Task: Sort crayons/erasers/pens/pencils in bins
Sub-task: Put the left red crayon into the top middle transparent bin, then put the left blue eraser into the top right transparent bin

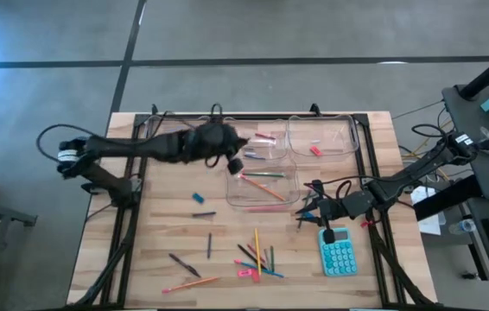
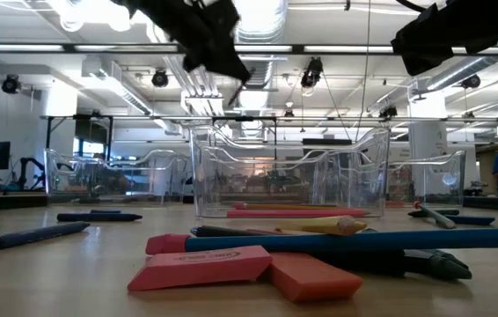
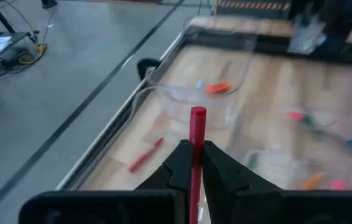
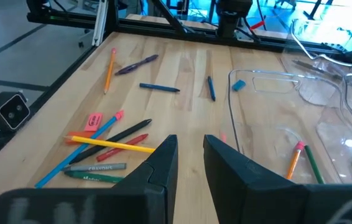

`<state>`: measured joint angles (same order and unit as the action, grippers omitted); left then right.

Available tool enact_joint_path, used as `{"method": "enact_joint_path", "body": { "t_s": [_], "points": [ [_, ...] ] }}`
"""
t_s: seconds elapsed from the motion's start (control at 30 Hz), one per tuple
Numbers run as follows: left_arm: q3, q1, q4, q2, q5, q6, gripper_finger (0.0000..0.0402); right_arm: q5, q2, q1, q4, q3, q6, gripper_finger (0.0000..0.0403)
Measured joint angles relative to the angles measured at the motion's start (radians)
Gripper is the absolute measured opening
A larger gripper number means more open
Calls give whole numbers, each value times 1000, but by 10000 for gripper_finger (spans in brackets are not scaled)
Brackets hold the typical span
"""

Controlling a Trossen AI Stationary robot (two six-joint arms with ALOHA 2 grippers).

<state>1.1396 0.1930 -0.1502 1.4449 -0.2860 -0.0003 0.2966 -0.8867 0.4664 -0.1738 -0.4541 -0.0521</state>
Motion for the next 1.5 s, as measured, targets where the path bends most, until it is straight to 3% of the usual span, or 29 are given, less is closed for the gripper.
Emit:
{"method": "enact_joint_path", "body": {
  "t_s": [0.27, 0.67, 0.83, 1.17, 1.5],
  "points": [
    [76, 127, 6, 185, 47, 139, 8, 0, 0, 0, 1, 0, 2, 68],
    [136, 163, -26, 342, 53, 201, 8, 0, 0, 0, 12, 0, 4, 68],
    [131, 163, -52, 344, 94, 196, 27, 0, 0, 0, 12, 0, 2, 68],
    [131, 159, -81, 329, 94, 163, 125, 0, 0, 0, 11, 0, 0, 68],
    [120, 26, -126, 75, 91, 84, 148, 0, 0, 0, 12, 0, 0, 68]
  ]
}}
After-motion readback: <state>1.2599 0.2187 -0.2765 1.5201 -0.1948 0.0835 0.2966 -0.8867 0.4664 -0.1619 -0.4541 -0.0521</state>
